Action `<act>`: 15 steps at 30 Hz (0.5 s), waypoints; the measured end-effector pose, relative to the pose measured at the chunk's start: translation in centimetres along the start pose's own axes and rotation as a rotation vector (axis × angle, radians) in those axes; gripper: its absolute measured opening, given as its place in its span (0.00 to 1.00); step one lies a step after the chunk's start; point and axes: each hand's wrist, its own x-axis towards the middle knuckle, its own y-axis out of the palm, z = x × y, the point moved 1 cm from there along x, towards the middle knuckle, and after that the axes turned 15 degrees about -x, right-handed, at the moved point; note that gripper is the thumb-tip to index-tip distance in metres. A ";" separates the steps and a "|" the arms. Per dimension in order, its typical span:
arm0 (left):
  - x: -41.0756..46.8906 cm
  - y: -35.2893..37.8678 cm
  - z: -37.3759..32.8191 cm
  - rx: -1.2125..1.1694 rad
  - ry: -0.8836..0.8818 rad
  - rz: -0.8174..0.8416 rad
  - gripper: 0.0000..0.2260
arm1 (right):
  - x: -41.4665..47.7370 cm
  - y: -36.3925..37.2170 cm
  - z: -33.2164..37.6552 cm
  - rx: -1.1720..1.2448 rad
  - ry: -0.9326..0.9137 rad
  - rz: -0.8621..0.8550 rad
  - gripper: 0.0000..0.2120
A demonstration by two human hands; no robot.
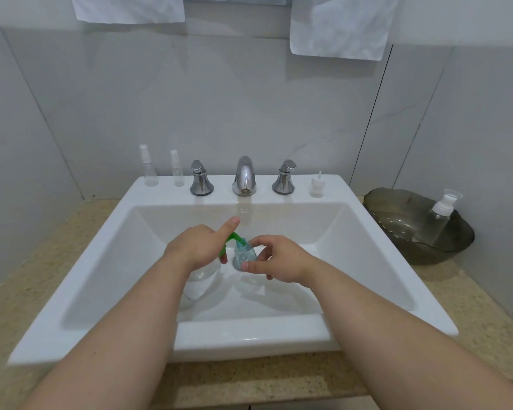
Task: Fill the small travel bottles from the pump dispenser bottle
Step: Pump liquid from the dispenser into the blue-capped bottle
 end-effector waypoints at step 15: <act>0.8 1.4 -0.4 0.197 -0.004 0.051 0.37 | 0.2 0.3 -0.6 -0.108 0.067 0.100 0.21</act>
